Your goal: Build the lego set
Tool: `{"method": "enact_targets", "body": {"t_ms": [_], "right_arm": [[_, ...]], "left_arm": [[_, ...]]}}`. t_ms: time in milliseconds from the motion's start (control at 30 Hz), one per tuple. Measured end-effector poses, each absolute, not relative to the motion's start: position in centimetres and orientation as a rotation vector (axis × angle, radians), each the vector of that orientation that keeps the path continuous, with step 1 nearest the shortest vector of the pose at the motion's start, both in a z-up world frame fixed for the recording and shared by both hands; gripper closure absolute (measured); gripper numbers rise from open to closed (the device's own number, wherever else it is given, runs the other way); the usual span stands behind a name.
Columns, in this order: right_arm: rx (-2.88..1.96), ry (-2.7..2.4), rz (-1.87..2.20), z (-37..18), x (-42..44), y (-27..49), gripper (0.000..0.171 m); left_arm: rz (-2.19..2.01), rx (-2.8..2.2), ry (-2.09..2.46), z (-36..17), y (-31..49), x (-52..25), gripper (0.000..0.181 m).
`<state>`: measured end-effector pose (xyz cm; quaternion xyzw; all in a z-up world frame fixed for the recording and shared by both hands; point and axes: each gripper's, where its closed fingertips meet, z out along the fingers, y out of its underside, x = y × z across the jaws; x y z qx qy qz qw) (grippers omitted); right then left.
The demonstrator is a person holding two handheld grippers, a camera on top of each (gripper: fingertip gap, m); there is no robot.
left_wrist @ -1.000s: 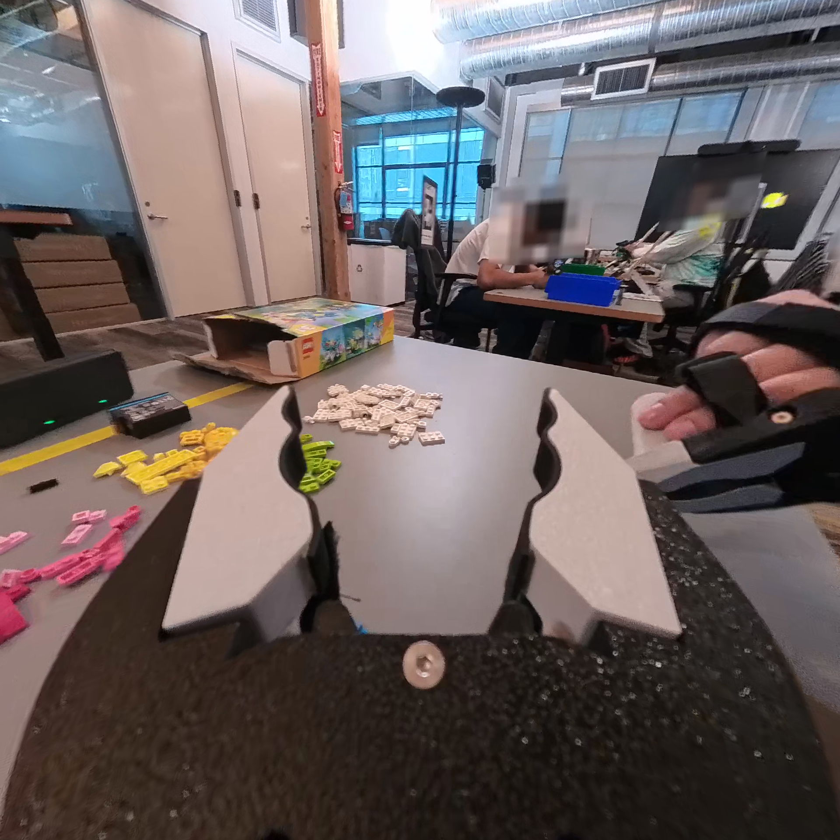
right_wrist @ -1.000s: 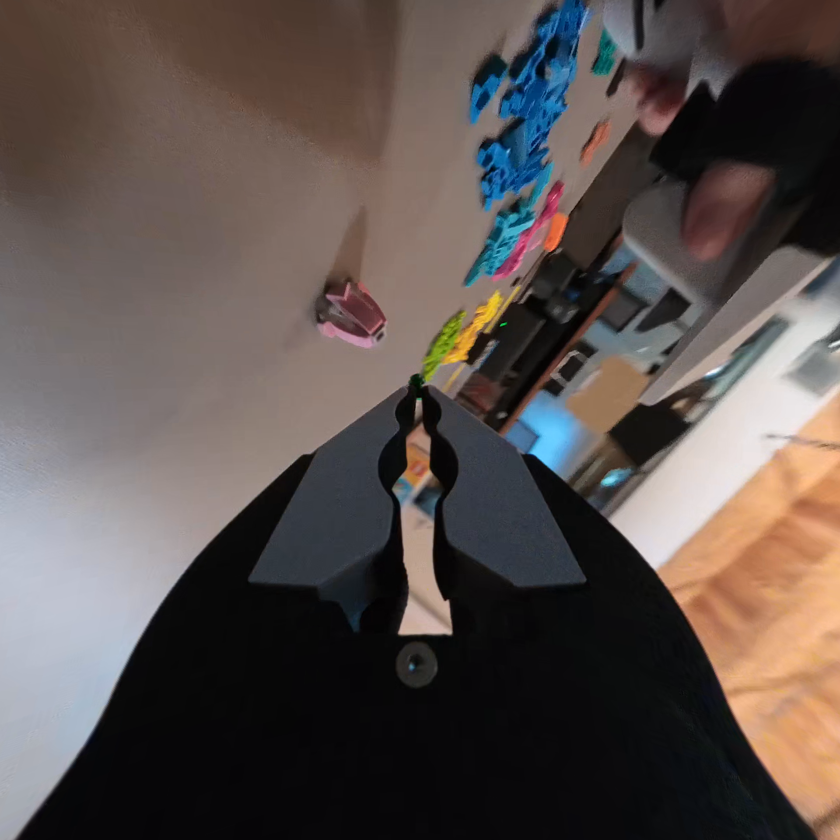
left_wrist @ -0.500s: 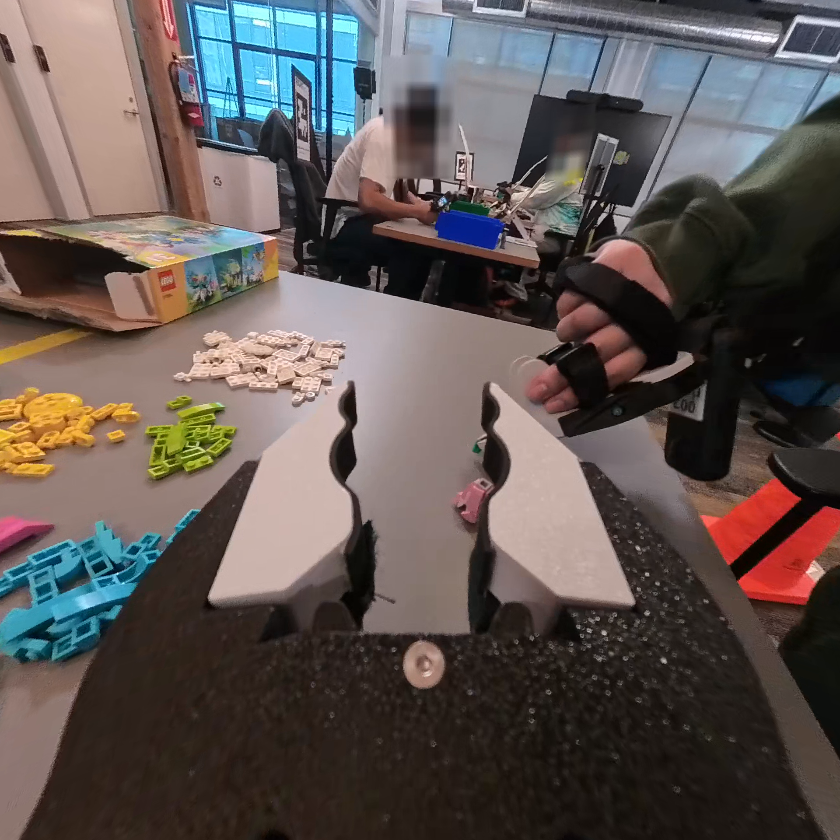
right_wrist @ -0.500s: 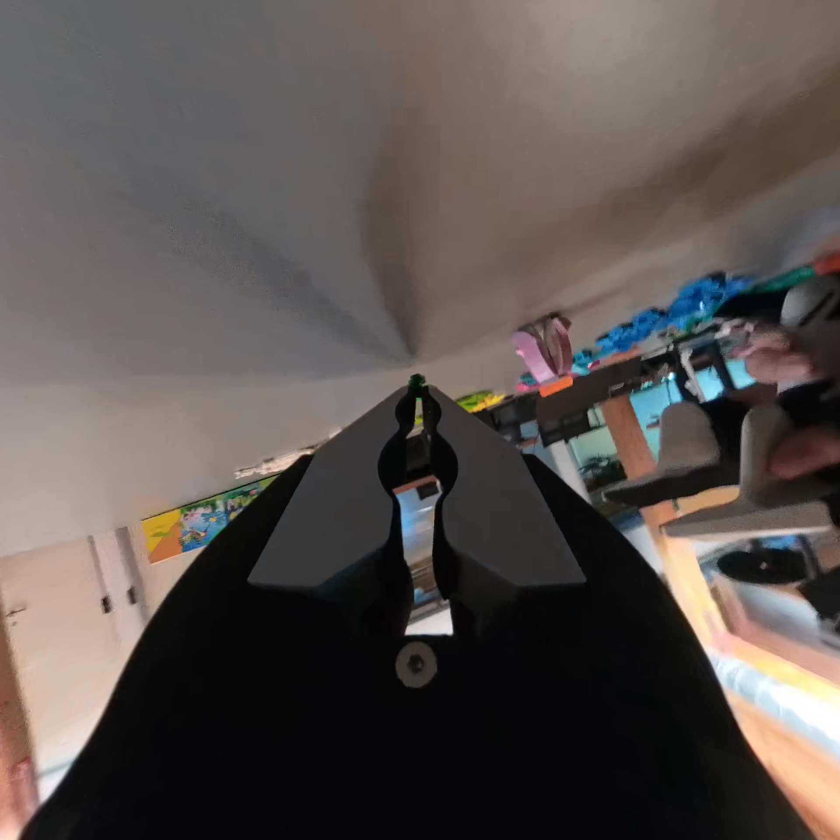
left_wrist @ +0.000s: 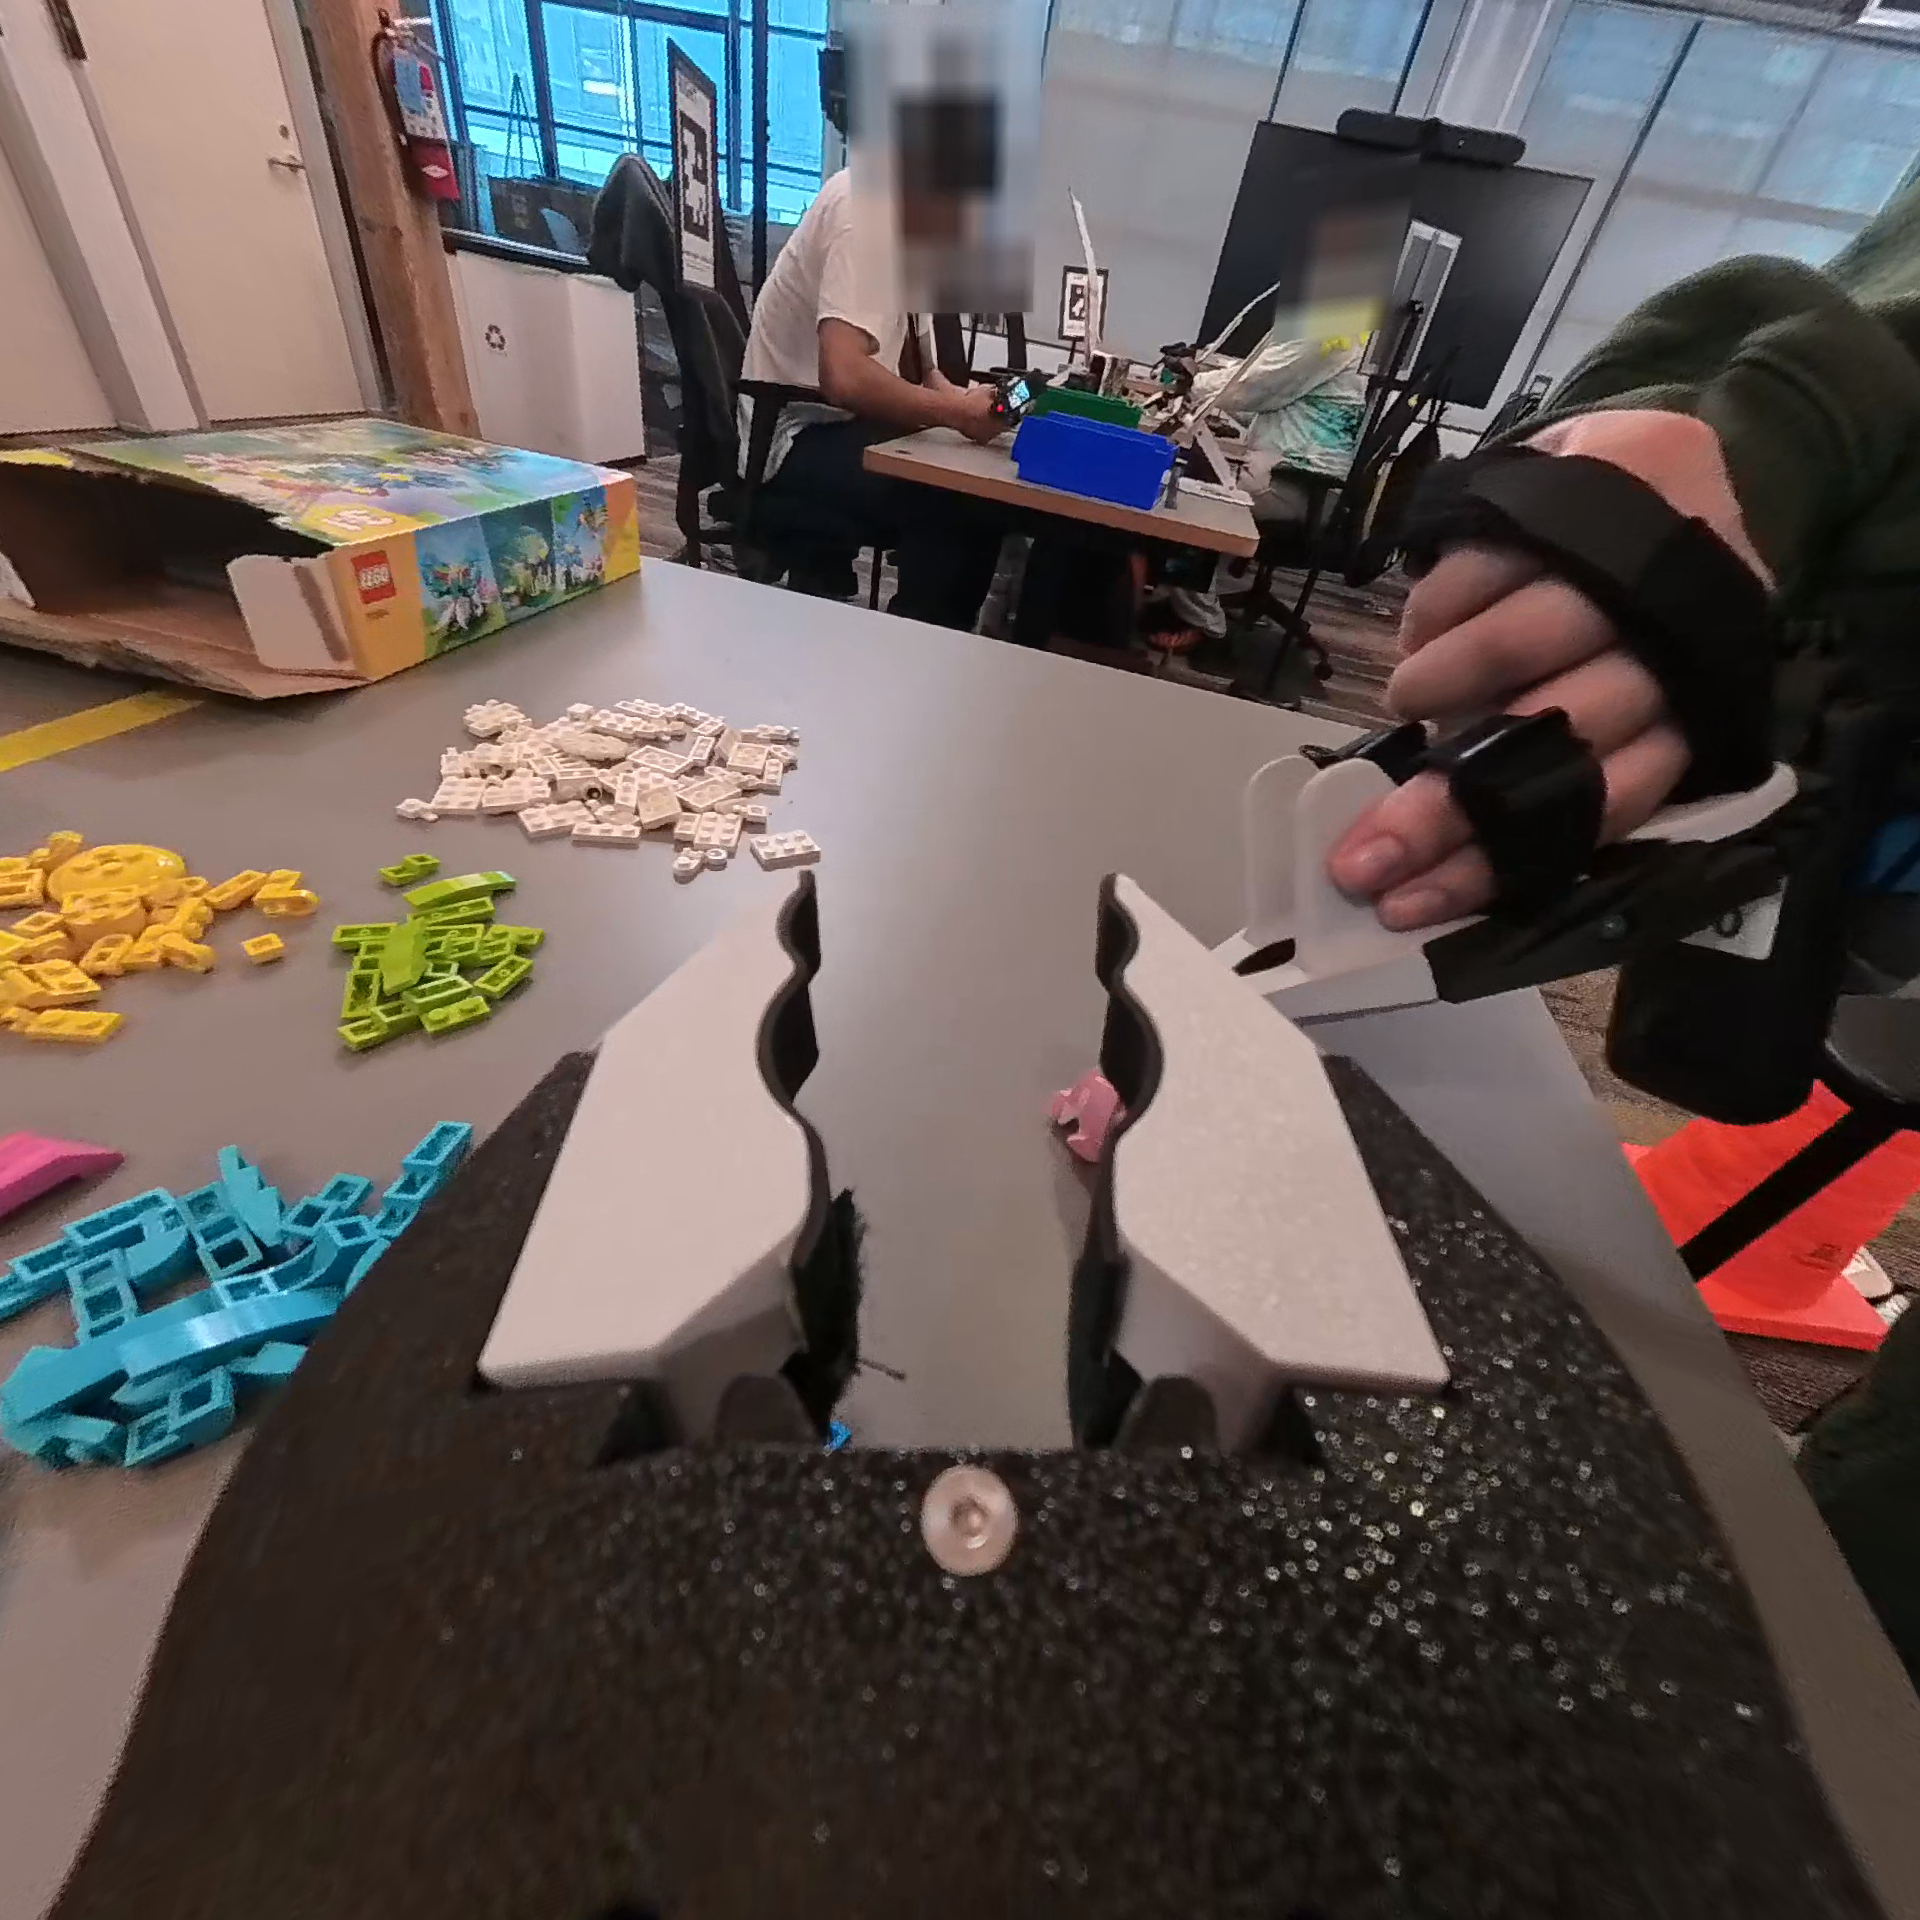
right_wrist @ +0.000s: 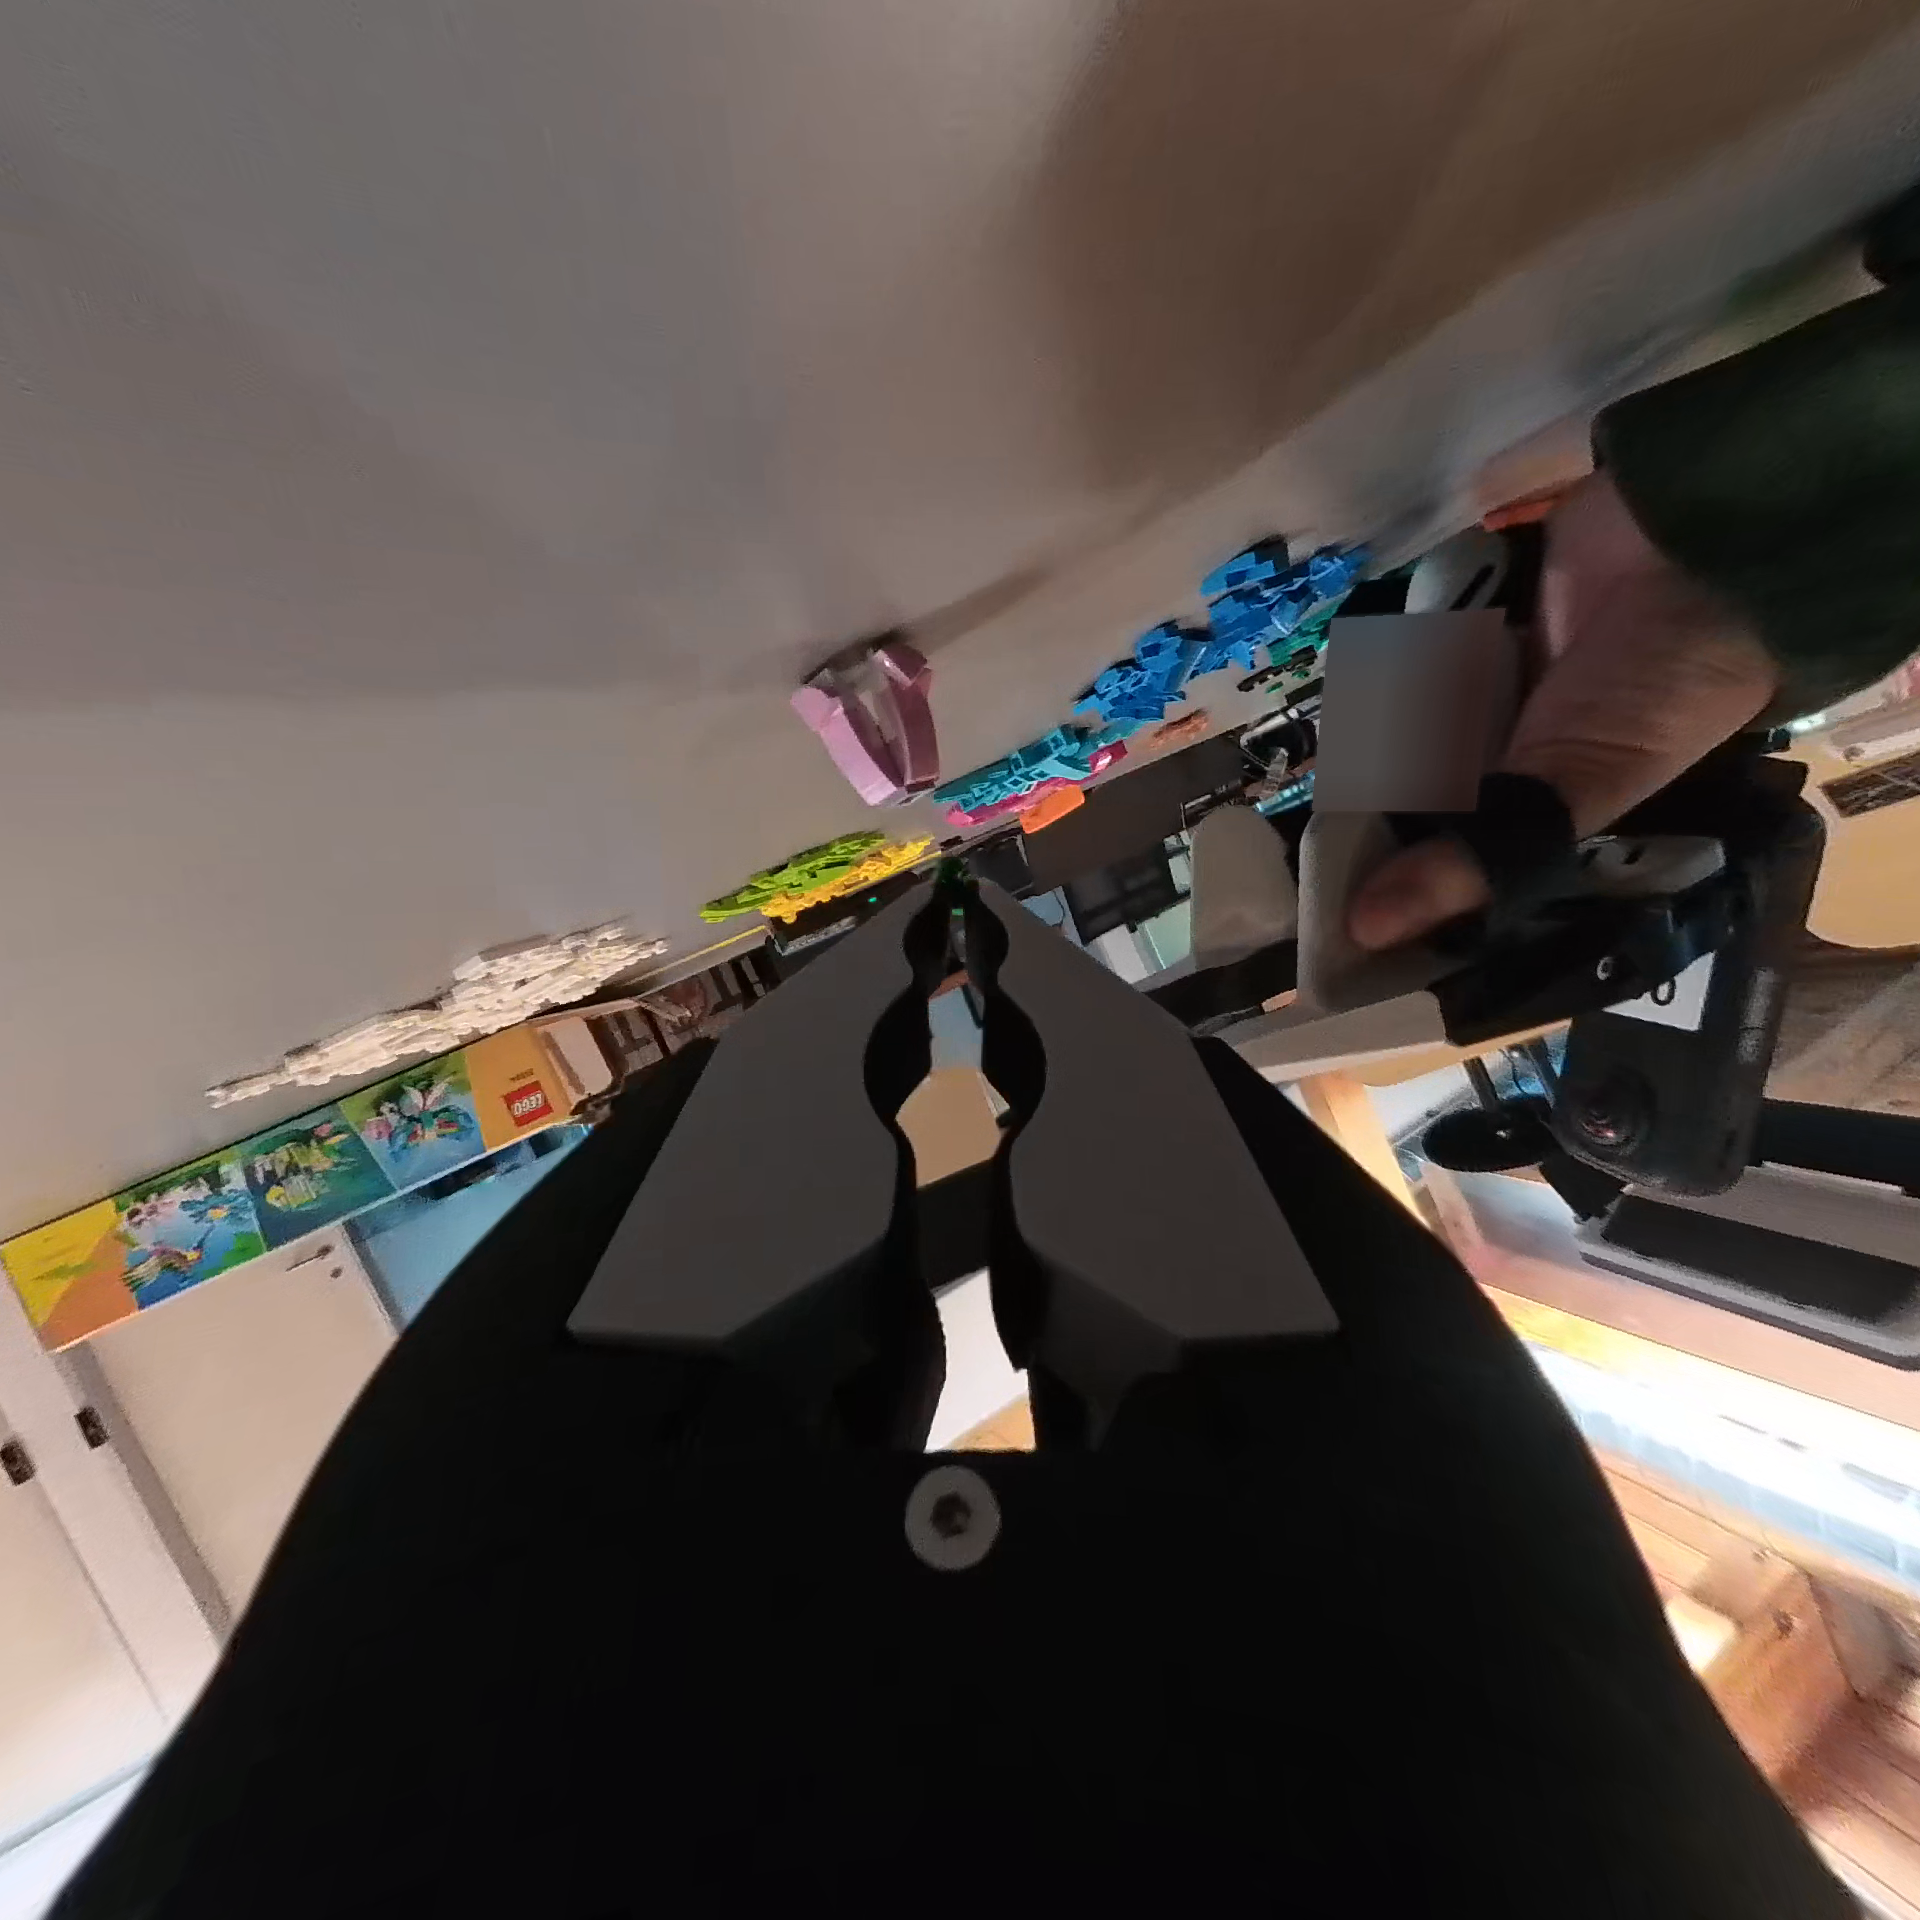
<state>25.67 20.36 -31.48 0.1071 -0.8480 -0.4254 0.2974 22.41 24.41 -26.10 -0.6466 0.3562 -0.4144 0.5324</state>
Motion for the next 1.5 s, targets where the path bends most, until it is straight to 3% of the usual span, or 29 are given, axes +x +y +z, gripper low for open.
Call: {"method": "enact_targets", "body": {"t_ms": [1500], "right_arm": [[0.356,-2.400,-1.138,-32.9,26.3,20.3,0.171]], "left_arm": [[-1.005,-1.553,0.865,-26.5,24.0,23.0,0.128]]}}
